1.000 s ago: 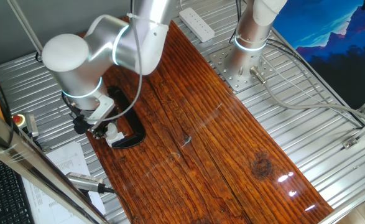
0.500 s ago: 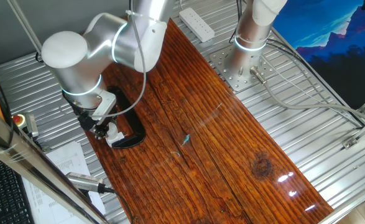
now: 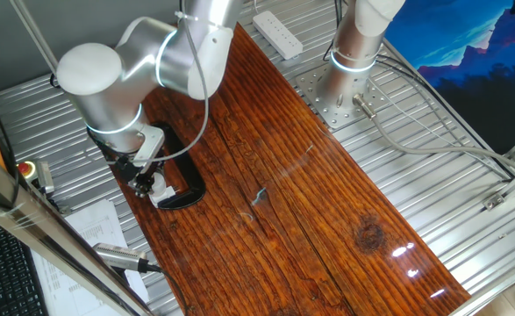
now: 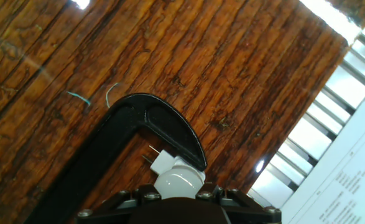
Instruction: Take out the light bulb by rotating it
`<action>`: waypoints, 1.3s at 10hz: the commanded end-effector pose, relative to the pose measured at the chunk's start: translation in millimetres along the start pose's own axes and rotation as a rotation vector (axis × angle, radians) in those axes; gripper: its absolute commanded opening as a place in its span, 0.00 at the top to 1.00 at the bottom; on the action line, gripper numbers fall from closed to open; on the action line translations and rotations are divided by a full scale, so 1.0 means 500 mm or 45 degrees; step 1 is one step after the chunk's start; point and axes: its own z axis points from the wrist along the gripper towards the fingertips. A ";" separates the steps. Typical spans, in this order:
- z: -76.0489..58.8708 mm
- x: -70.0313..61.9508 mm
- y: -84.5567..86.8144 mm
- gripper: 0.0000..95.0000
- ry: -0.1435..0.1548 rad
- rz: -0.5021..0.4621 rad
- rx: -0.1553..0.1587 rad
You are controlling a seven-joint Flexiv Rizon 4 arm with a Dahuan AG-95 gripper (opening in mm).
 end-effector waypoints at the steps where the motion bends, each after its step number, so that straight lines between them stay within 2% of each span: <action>1: 0.003 0.004 -0.002 0.20 -0.006 0.048 0.010; 4: 0.000 0.004 -0.004 0.20 -0.016 0.118 -0.004; 5: -0.006 0.003 -0.005 0.20 0.005 0.200 -0.016; 6: -0.012 0.002 -0.005 0.20 0.024 0.329 -0.017; 8: -0.022 0.003 -0.012 0.20 0.057 0.716 0.017; 11: -0.025 0.005 -0.017 0.20 0.077 1.064 0.066; 12: -0.025 0.005 -0.017 0.20 0.075 1.106 0.068; 13: -0.025 0.005 -0.017 0.20 0.069 1.238 0.073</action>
